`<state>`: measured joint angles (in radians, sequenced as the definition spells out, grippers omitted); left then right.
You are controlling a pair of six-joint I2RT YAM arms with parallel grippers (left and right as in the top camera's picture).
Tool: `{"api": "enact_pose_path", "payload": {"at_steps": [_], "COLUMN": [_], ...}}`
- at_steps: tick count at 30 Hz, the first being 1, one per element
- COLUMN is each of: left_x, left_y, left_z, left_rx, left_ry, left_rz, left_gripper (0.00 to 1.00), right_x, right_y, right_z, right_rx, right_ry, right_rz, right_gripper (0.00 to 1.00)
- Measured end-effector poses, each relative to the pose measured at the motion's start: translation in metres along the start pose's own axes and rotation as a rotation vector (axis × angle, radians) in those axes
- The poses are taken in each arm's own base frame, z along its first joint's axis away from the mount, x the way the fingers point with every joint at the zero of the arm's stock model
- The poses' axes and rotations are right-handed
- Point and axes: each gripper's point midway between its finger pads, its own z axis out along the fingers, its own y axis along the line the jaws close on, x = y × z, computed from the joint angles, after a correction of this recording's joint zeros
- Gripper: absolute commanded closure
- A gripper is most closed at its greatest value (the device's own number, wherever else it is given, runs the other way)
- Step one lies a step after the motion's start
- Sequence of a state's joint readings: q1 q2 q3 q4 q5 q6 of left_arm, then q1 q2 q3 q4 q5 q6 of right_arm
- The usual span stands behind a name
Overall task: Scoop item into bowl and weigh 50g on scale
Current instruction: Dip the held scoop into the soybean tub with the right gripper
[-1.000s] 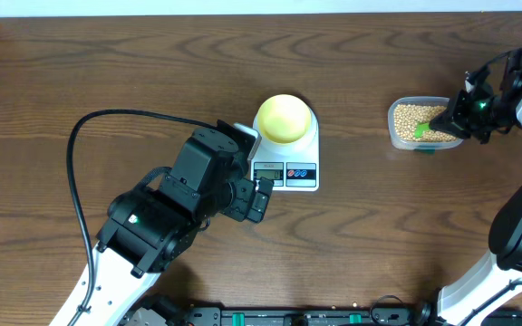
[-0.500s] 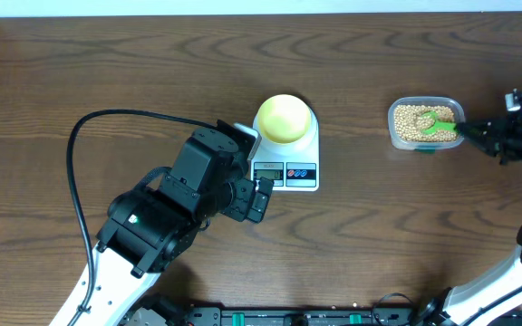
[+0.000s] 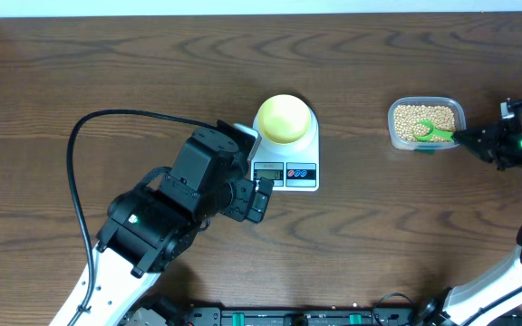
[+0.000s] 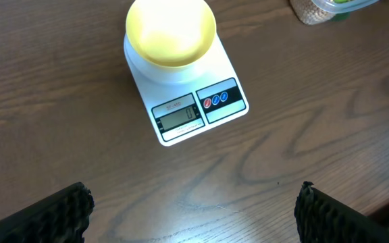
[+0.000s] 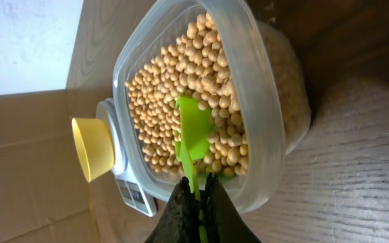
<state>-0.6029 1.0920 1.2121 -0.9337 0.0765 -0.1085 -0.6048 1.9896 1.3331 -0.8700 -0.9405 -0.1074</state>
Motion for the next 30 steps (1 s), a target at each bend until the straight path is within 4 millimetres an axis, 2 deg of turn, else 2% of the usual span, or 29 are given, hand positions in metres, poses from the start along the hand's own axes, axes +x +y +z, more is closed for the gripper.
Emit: {"api": "enact_pose_path", "payload": {"at_steps": [7,11,14,20,30], "left_x": [0.000,0.000,0.000,0.000,0.000], "left_y": [0.000,0.000,0.000,0.000,0.000], "left_z": [0.000,0.000,0.000,0.000,0.000], "left_rx": [0.000,0.000,0.000,0.000,0.000], "left_ry": [0.000,0.001,0.001,0.001,0.001], "left_rz": [0.000,0.000,0.000,0.000,0.000], "left_gripper": [0.02,0.02,0.02,0.02,0.02], "right_x": [-0.009,-0.014,-0.015,-0.028,-0.012], "right_y": [0.016,0.018,0.018,0.018,0.042], "right_z": [0.028,0.029,0.027,-0.006,-0.011], "right_rx": [0.028,0.020,0.009,-0.130,-0.273], "right_ry": [0.005,-0.012,-0.020,-0.091,-0.039], "right_rz": [-0.013,0.026,0.046,0.106,0.143], "right_gripper": [0.99,0.99,0.99,0.99,0.99]}}
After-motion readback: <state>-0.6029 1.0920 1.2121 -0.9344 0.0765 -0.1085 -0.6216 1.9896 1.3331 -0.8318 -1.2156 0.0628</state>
